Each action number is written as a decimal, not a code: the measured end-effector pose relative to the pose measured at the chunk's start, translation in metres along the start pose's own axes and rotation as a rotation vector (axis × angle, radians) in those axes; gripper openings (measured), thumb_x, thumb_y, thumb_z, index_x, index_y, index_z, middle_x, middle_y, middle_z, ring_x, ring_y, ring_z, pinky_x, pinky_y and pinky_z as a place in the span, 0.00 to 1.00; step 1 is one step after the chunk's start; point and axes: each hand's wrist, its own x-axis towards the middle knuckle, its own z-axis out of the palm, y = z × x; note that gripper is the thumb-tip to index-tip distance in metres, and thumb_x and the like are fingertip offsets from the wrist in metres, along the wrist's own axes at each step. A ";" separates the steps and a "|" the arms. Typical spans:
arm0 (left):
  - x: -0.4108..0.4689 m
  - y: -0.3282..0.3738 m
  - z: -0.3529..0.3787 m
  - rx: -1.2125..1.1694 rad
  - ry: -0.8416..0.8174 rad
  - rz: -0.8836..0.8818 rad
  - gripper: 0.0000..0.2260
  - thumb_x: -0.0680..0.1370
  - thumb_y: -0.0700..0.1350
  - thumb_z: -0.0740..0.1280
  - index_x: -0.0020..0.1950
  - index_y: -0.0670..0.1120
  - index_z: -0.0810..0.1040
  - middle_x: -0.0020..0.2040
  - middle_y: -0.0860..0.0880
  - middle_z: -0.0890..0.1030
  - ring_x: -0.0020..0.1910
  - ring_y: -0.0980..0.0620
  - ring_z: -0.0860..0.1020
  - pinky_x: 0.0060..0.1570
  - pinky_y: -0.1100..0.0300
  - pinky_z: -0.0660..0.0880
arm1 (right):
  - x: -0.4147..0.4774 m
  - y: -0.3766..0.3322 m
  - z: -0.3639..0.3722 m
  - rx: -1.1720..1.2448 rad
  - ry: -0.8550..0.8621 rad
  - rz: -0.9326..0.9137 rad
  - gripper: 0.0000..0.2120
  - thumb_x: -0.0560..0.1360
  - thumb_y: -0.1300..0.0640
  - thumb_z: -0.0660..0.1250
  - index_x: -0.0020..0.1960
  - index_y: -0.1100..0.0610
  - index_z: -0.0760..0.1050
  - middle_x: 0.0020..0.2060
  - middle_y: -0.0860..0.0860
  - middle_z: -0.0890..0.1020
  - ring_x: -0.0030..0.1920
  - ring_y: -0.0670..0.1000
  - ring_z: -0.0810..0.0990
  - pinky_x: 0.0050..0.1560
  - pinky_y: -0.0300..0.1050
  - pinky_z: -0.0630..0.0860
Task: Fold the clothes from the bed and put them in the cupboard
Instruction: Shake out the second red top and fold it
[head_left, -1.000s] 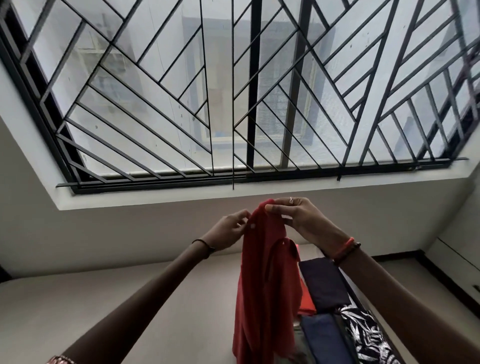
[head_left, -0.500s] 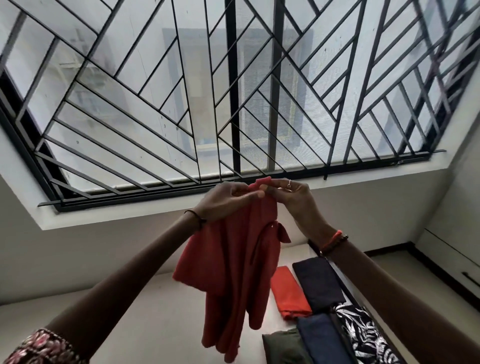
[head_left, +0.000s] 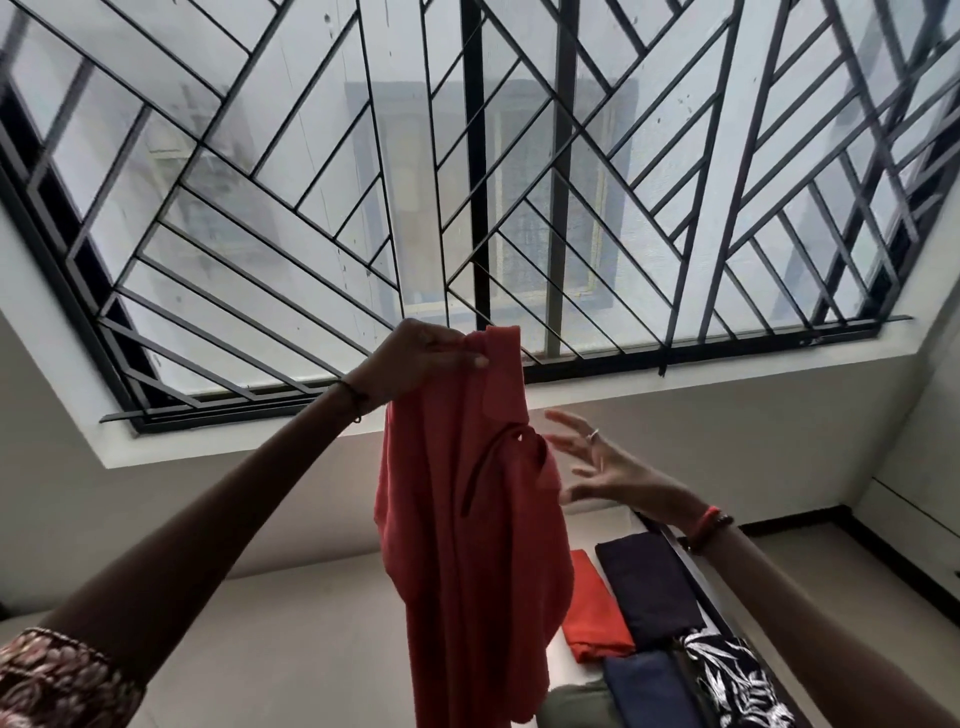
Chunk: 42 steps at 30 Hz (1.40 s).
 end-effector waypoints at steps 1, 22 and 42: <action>0.000 0.000 -0.002 -0.024 0.006 -0.003 0.29 0.64 0.52 0.75 0.46 0.26 0.76 0.40 0.40 0.76 0.39 0.46 0.73 0.42 0.52 0.71 | 0.000 0.010 0.003 0.051 -0.041 0.031 0.47 0.62 0.51 0.79 0.73 0.39 0.57 0.71 0.48 0.68 0.71 0.44 0.65 0.72 0.57 0.62; -0.010 -0.025 -0.029 -0.048 0.242 -0.080 0.08 0.72 0.42 0.73 0.35 0.52 0.85 0.32 0.55 0.82 0.32 0.60 0.77 0.34 0.66 0.74 | 0.007 -0.043 -0.039 0.514 0.157 -0.183 0.28 0.58 0.59 0.82 0.55 0.52 0.75 0.43 0.57 0.82 0.41 0.49 0.80 0.43 0.39 0.78; -0.017 -0.043 0.020 -0.390 0.513 -0.201 0.05 0.73 0.45 0.72 0.46 0.45 0.80 0.43 0.46 0.83 0.43 0.51 0.79 0.48 0.55 0.77 | 0.045 -0.095 -0.002 -0.461 0.844 -0.044 0.21 0.68 0.61 0.75 0.60 0.57 0.77 0.49 0.56 0.82 0.49 0.52 0.78 0.47 0.32 0.66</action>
